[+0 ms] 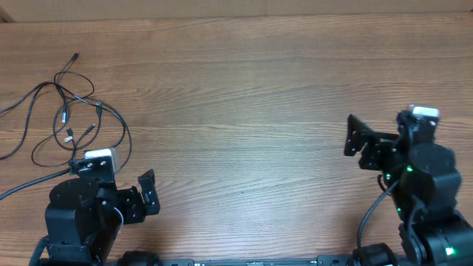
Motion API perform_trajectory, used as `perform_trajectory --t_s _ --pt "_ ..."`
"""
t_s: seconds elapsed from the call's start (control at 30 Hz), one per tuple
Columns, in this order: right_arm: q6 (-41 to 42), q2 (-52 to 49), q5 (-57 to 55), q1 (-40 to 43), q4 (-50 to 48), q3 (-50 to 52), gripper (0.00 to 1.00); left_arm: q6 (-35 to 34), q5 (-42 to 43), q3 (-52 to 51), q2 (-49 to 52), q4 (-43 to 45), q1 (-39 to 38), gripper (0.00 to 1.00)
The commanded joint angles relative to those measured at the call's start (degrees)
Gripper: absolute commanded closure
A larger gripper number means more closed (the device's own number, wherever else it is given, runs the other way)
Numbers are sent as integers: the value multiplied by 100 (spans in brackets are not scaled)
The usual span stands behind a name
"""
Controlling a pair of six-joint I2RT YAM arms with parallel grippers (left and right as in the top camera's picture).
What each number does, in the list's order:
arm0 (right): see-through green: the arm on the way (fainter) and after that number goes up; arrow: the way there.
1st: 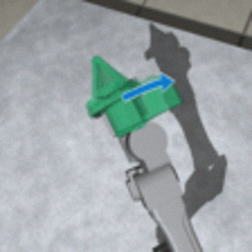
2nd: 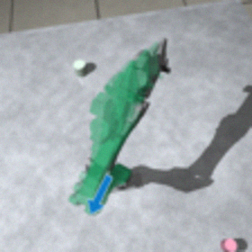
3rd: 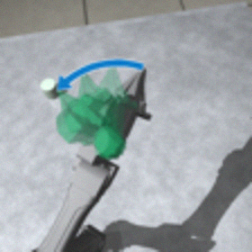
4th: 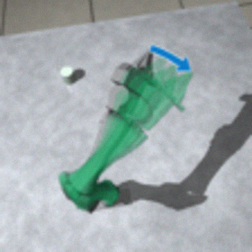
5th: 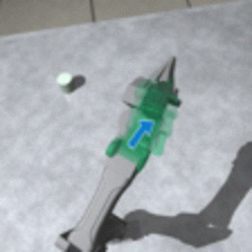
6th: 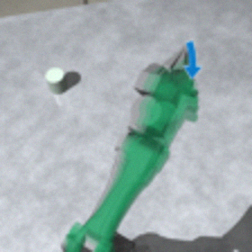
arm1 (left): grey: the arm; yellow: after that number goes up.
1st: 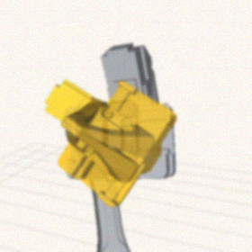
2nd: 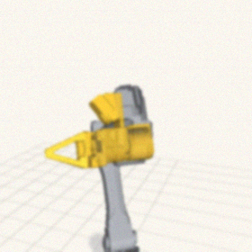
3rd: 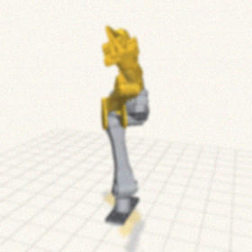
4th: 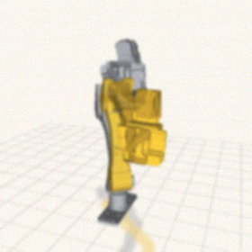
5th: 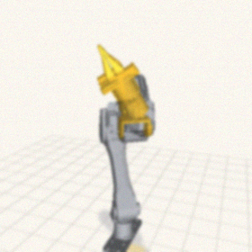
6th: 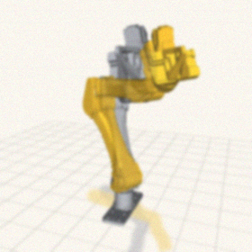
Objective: Untangle cables
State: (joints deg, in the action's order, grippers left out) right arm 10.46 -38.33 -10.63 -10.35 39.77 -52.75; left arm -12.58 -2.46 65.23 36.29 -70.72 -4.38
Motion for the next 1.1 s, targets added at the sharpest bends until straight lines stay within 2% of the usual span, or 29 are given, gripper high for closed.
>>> perform_trajectory --t_s 0.0,0.3,0.37,0.7,1.07 --pt "-330 348 195 280 -354 293 0 -94 -92 -28 2 4 24 0" --pt "-332 1412 192 509 -1897 1580 0 -94 -90 -28 2 2 24 1" --pt "-332 1899 190 529 -2428 2131 0 -94 -92 -28 2 2 24 0" --pt "-332 3126 249 741 -3803 3713 0 -94 -90 -28 2 4 24 0" --pt "-352 3818 935 1060 -4245 4610 0 -94 -92 -28 2 2 24 0"
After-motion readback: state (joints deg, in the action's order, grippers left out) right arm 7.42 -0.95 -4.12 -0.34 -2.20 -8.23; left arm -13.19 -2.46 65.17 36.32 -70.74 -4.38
